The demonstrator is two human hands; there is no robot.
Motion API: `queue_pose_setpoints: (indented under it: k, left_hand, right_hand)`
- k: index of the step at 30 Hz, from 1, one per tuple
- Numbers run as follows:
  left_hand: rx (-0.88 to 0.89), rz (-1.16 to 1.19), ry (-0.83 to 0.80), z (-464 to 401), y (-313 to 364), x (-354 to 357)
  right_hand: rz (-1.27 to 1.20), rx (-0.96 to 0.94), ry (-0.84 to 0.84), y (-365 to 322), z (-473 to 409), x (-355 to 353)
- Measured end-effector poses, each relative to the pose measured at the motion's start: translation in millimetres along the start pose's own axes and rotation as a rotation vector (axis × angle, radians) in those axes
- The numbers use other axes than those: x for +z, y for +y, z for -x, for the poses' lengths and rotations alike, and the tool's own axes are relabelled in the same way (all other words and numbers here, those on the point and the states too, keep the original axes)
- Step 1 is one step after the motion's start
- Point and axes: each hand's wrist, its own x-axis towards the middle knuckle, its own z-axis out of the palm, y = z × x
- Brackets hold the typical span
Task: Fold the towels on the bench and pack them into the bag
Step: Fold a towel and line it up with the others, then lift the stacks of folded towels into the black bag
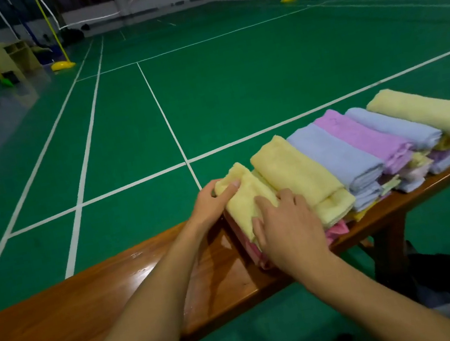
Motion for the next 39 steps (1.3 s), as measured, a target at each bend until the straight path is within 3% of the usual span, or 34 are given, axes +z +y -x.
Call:
queue_pose_setpoints:
  k: [9, 15, 22, 32, 35, 39]
  left_hand:
    - [-0.113, 0.046, -0.125, 21.1, -4.1, -14.4]
    - [-0.175, -0.072, -0.110, 62.2, -4.3, -34.8]
    - [-0.181, -0.011, -0.060, 103.1, -5.4, -30.8]
    - [-0.169, 0.056, -0.093, 144.2, 3.7, -3.5]
    - [-0.179, 0.145, -0.094, 162.4, 14.7, 12.1]
    - [-0.203, 0.185, -0.227, 192.7, 34.3, 45.7]
  right_hand:
    - [-0.216, 0.063, -0.011, -8.6, 42.0, 32.3]
    - [-0.569, 0.174, 0.055, -0.1, 67.5, 48.1]
    - [-1.088, 0.286, 0.125, 1.3, 90.1, 49.3]
    - [-1.270, 0.357, 0.124, 38.1, 107.1, 58.2]
    - [-1.200, 0.265, 0.109, 65.8, 113.2, 43.0]
    - [-1.106, 0.112, 0.085, 134.0, 126.3, 12.0]
